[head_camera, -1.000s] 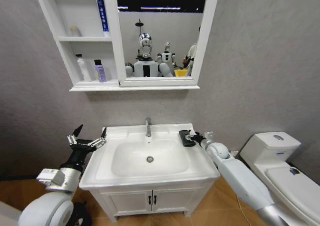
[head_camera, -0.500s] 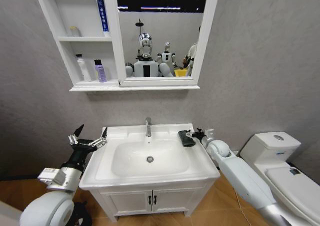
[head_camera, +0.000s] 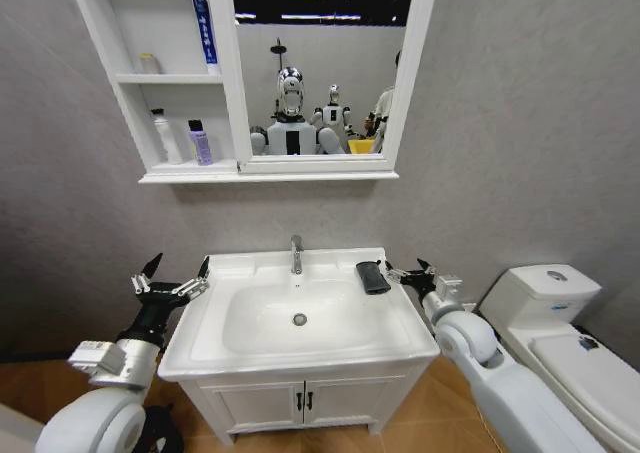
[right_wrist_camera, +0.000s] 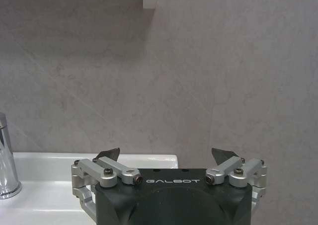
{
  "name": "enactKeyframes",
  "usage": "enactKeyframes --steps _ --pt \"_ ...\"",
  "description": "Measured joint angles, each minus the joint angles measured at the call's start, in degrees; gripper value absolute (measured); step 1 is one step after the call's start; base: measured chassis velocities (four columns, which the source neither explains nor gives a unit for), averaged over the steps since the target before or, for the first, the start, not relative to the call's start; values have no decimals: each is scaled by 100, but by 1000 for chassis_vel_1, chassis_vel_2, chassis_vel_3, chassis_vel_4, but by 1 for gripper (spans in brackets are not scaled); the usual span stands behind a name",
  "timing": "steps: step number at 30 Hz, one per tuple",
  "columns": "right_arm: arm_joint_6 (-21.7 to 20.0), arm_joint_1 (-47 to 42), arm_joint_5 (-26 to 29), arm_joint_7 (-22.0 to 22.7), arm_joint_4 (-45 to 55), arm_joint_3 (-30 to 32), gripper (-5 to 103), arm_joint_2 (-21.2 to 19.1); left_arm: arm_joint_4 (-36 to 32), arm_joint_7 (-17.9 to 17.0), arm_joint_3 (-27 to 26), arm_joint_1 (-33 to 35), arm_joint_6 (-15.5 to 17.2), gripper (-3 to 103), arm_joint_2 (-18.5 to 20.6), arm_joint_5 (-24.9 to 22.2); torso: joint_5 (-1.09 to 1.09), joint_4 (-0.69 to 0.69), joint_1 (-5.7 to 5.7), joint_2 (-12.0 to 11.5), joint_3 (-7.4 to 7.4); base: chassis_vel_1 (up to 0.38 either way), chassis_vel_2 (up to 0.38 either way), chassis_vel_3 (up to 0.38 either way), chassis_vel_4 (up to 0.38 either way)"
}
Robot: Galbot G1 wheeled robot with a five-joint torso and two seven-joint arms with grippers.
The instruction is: Move facial cleanser and shampoo from washbasin to cabinet, then wipe washbasin with towel.
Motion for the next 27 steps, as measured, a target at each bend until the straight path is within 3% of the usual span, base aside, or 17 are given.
enactKeyframes --steps 2,4,6,7,9,13,15,27 --pt "9 -654 -587 -147 492 338 100 268 70 -3 -59 -5 95 100 -38 -80 1 -5 0 1 -1 0 0 0 0" --pt "64 -868 -813 -223 633 445 100 385 97 1 -71 -5 110 100 -37 -83 1 -4 0 1 -1 0 0 0 0" --pt "344 -1617 -1651 -513 1051 720 100 854 215 68 -80 -3 122 100 -12 -84 2 -3 0 0 0 0 0 0 0" --pt "344 -1617 -1651 -513 1051 720 100 854 215 68 -80 -3 122 100 -12 -84 2 -3 0 0 0 0 0 0 0" --pt "522 -2193 -2161 -610 1477 770 100 1238 355 89 -74 -36 123 100 18 -81 1 -4 0 1 -1 0 0 0 0" --pt "574 -2631 -2390 -624 1821 671 100 1633 569 103 -78 -131 126 100 84 -82 -2 -4 -1 1 -1 0 0 0 0" --pt "585 -2795 -2506 -655 1853 594 100 1825 633 141 -128 -138 330 100 173 -91 0 -3 -1 1 0 0 0 0 0" --pt "843 -3047 -2907 -665 1815 587 100 2109 436 212 -345 361 997 100 237 -99 1 -2 0 1 0 0 0 0 0"
